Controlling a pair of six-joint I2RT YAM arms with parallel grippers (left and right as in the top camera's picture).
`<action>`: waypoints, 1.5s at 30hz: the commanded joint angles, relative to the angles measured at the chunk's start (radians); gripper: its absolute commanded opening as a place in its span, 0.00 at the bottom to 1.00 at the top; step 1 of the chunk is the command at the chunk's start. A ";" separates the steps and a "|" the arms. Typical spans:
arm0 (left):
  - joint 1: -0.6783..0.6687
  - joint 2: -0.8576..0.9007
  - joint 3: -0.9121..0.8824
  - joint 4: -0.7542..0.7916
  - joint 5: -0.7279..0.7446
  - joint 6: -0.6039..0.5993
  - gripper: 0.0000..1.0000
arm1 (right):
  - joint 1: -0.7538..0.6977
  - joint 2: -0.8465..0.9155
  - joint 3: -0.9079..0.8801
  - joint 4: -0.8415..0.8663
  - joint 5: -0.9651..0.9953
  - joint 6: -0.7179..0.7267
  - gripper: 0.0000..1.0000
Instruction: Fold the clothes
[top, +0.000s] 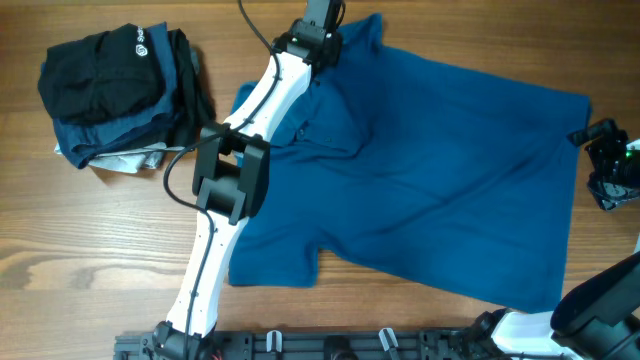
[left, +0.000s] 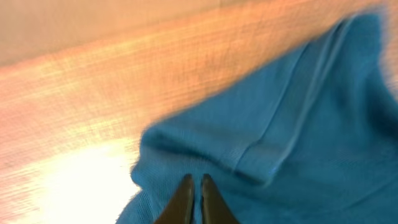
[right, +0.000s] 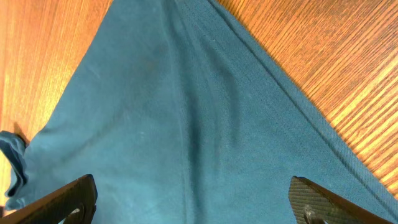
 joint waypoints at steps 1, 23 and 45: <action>-0.011 -0.077 -0.001 0.034 -0.016 -0.005 0.04 | 0.002 -0.019 0.014 0.002 -0.015 -0.006 1.00; -0.013 -0.026 -0.001 -0.026 0.150 -0.066 0.53 | 0.002 -0.019 0.014 0.003 -0.015 -0.006 0.99; -0.042 0.048 -0.001 0.011 -0.060 0.029 0.47 | 0.002 -0.019 0.014 0.003 -0.015 -0.006 1.00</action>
